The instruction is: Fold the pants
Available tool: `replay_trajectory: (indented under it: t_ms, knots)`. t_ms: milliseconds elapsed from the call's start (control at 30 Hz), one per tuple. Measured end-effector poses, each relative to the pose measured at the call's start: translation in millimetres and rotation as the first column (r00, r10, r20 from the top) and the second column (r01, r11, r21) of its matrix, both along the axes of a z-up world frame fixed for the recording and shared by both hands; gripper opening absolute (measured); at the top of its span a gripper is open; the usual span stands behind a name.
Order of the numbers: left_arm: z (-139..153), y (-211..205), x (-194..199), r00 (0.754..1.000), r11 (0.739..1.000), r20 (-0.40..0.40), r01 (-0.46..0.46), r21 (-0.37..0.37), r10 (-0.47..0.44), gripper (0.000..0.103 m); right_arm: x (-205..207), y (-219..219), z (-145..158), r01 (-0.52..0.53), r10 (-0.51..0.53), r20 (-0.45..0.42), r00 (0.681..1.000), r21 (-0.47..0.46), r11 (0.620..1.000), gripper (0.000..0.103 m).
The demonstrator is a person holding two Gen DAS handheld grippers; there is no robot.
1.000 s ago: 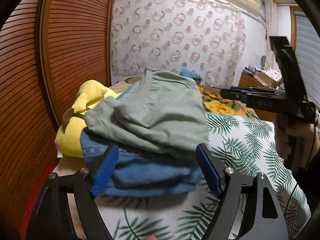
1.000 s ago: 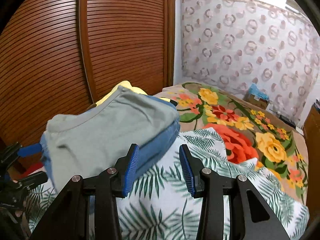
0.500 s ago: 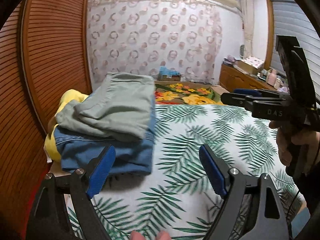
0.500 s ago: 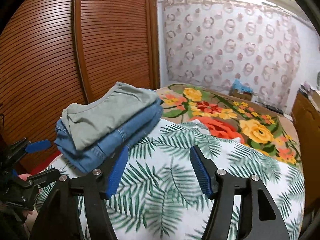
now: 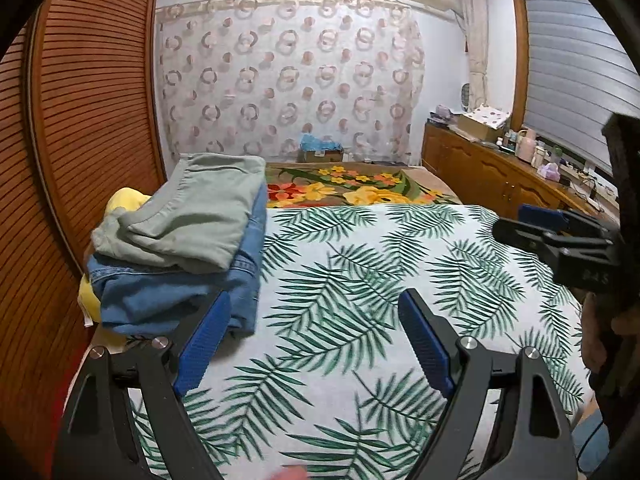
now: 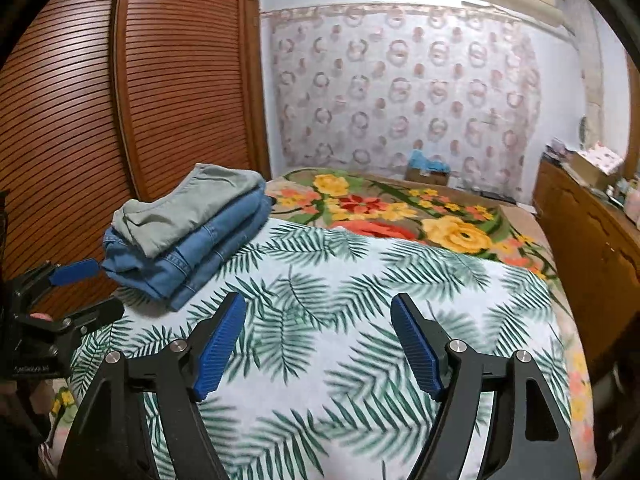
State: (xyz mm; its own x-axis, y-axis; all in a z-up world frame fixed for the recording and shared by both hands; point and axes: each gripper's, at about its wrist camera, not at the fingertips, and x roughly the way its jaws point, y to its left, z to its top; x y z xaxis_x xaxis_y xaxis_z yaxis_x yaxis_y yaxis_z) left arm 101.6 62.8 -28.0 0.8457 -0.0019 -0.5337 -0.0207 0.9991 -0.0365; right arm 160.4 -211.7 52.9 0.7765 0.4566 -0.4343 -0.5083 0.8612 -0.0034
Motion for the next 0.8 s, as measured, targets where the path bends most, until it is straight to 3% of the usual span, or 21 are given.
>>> replay_trajectory:
  t_ms: [233, 800]
  knots:
    - [1, -20, -8, 0.999, 0.999, -0.006, 0.041, -0.008, -0.041, 0.086, -41, -8, -2, 0.071, -0.071, -0.005, 0.997, 0.003, 0.997, 0.077]
    - [22, -54, -27, 0.997, 0.997, 0.01, 0.072, 0.011, -0.072, 0.086, -93, -22, 7, 0.178, -0.178, 0.004, 0.984, 0.048, 0.983, 0.077]
